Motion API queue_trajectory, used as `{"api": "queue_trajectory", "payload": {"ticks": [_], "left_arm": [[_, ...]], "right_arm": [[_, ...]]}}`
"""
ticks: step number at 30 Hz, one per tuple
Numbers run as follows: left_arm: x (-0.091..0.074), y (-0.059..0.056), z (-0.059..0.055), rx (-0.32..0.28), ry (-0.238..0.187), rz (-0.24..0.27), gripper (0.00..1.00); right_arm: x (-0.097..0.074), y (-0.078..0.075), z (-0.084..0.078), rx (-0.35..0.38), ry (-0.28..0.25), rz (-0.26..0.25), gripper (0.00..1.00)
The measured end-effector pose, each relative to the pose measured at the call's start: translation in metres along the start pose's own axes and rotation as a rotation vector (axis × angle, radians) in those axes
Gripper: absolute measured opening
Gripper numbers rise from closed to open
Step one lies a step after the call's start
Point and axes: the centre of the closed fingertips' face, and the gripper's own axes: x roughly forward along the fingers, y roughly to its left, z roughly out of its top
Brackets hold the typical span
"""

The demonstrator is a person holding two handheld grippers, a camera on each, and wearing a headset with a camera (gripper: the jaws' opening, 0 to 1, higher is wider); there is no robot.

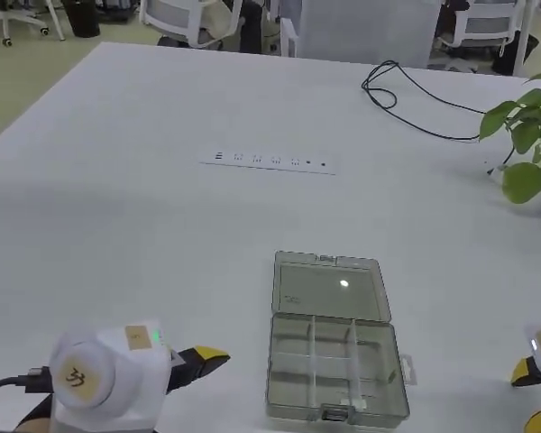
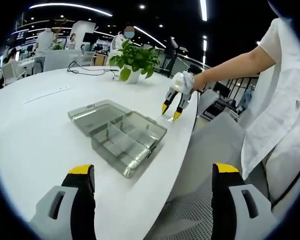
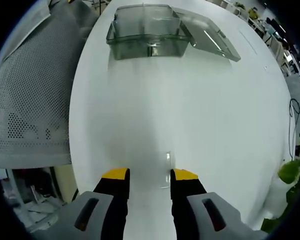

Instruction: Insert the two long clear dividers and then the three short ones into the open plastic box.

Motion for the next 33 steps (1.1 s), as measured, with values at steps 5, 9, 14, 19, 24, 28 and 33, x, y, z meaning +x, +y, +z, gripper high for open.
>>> {"api": "queue_trajectory", "payload": {"ticks": [5, 9, 14, 19, 24, 28, 33], "left_arm": [[0.000, -0.001, 0.000, 0.001, 0.001, -0.002, 1.00], [-0.001, 0.000, 0.001, 0.001, -0.001, 0.001, 0.99], [-0.003, 0.003, 0.007, -0.019, -0.022, 0.006, 0.97], [-0.003, 0.003, 0.021, -0.038, -0.057, 0.006, 0.95], [-0.001, 0.001, 0.041, -0.076, -0.099, 0.000, 0.93], [0.003, -0.001, 0.064, -0.132, -0.167, -0.012, 0.89], [0.008, -0.005, 0.088, -0.254, -0.246, -0.046, 0.82]], "right_arm": [[-0.001, 0.000, 0.000, 0.000, 0.005, -0.007, 0.33], [-0.005, 0.002, 0.006, 0.002, -0.011, -0.018, 0.33], [-0.021, 0.002, 0.028, -0.016, -0.057, -0.061, 0.33], [-0.035, 0.006, 0.052, -0.027, -0.107, -0.098, 0.33], [-0.057, 0.010, 0.083, -0.028, -0.156, -0.146, 0.33], [-0.076, 0.014, 0.108, -0.037, -0.196, -0.180, 0.33], [-0.097, 0.021, 0.143, -0.051, -0.250, -0.218, 0.33]]}}
